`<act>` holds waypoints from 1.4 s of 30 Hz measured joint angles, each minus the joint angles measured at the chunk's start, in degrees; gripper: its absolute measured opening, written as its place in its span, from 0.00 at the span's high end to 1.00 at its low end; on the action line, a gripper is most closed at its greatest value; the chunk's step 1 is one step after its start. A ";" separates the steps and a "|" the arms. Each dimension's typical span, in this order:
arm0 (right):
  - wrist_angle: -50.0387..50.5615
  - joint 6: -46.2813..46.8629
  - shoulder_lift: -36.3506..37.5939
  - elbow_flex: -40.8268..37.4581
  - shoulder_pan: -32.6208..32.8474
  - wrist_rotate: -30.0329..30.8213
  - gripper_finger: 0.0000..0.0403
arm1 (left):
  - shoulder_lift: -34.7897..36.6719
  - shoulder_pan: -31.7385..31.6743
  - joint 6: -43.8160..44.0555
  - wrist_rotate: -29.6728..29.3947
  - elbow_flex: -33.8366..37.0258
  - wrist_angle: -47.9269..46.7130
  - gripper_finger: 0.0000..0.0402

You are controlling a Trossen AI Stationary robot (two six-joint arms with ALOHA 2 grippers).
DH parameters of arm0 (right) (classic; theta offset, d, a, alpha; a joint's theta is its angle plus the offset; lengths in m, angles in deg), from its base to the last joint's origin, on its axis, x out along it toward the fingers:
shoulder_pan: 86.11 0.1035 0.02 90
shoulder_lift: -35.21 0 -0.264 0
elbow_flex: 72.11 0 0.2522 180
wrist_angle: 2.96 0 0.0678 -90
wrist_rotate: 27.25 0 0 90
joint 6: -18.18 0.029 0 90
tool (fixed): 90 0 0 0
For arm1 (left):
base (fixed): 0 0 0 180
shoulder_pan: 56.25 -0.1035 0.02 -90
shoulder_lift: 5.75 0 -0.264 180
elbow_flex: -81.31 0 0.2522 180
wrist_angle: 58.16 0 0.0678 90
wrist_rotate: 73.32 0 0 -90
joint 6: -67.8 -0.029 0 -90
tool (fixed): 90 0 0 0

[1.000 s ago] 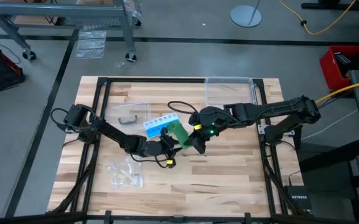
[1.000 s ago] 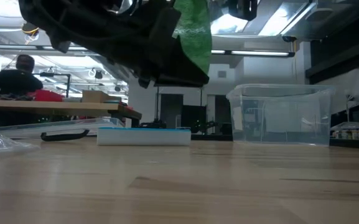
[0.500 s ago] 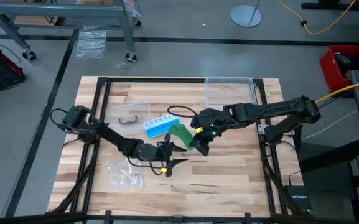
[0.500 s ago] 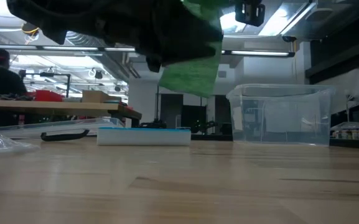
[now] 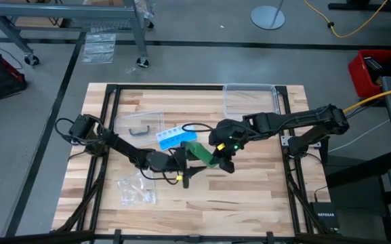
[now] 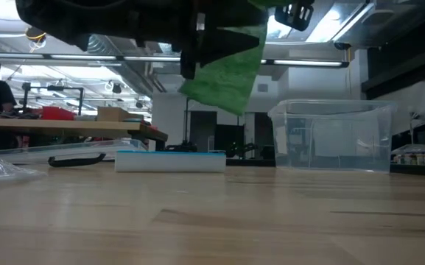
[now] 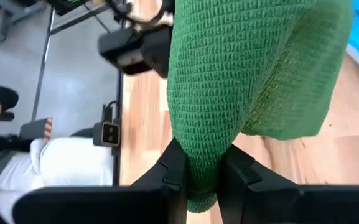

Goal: Roll bandage
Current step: Roll the green bandage

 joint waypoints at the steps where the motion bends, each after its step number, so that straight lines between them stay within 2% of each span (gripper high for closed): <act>1: 0.42 -0.58 0.00 0.00 0.02 0.02 0.87 | 0.00 -0.17 0.15 0.00 0.00 1.32 0.56; 6: 1.38 -1.11 0.00 0.00 0.02 -0.04 0.87 | -0.01 -0.26 -1.66 0.01 0.00 6.30 0.56; 24: 1.50 -1.11 0.00 0.00 0.02 0.17 0.87 | -0.02 2.21 -4.91 0.24 0.00 7.26 0.56; 36: -0.81 -1.13 0.00 0.00 0.02 1.10 0.87 | -0.01 0.54 -3.29 0.06 -0.45 10.14 0.44; 42: -2.25 -1.15 -0.02 0.00 0.04 1.62 0.87 | -0.02 0.55 -7.15 0.00 -2.64 9.87 0.44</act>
